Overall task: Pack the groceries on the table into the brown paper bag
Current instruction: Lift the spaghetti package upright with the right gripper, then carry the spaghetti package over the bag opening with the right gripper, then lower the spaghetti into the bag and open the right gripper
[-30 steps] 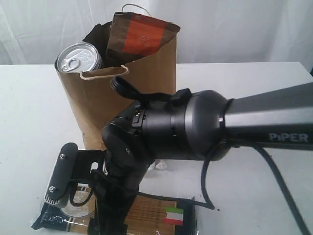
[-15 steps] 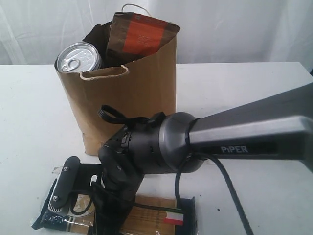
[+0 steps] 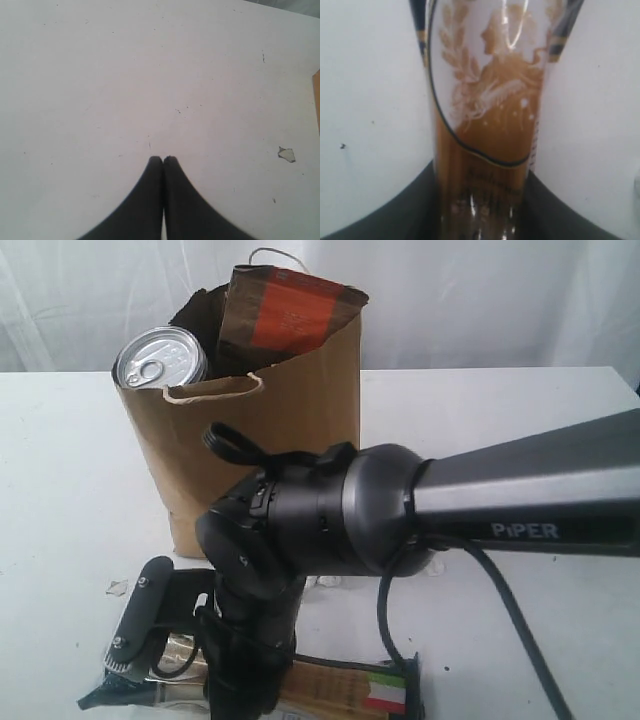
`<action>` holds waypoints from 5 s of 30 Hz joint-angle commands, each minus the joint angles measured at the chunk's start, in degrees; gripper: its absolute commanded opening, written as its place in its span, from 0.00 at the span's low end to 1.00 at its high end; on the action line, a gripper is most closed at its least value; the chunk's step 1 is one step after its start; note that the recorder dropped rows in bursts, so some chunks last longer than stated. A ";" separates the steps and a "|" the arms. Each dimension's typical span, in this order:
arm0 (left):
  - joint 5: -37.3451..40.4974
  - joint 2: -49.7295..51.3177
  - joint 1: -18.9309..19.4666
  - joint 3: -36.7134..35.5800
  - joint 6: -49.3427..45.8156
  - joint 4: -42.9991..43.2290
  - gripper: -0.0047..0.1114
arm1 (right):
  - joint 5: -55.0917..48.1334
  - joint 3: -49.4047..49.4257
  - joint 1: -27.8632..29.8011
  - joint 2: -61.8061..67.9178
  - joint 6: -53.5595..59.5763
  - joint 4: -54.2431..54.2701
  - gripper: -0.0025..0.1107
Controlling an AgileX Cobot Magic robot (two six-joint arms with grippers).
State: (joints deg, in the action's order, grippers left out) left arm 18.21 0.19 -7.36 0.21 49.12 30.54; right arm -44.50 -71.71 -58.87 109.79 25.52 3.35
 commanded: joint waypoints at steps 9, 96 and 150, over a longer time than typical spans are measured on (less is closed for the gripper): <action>-0.14 -0.19 -0.10 -0.21 -0.10 0.39 0.04 | -8.34 -3.28 4.47 -6.23 5.23 24.72 0.02; -0.14 -0.19 -0.10 -0.21 -0.10 0.39 0.04 | 32.39 -31.02 21.09 -9.49 2.34 18.29 0.02; -0.14 -0.19 -0.10 -0.21 -0.10 0.39 0.04 | 14.34 -31.02 21.22 -9.05 5.24 16.97 0.38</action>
State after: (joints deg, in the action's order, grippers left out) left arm 18.21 0.19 -7.36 0.21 49.01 30.54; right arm -31.14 -102.15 -37.73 103.56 30.10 20.46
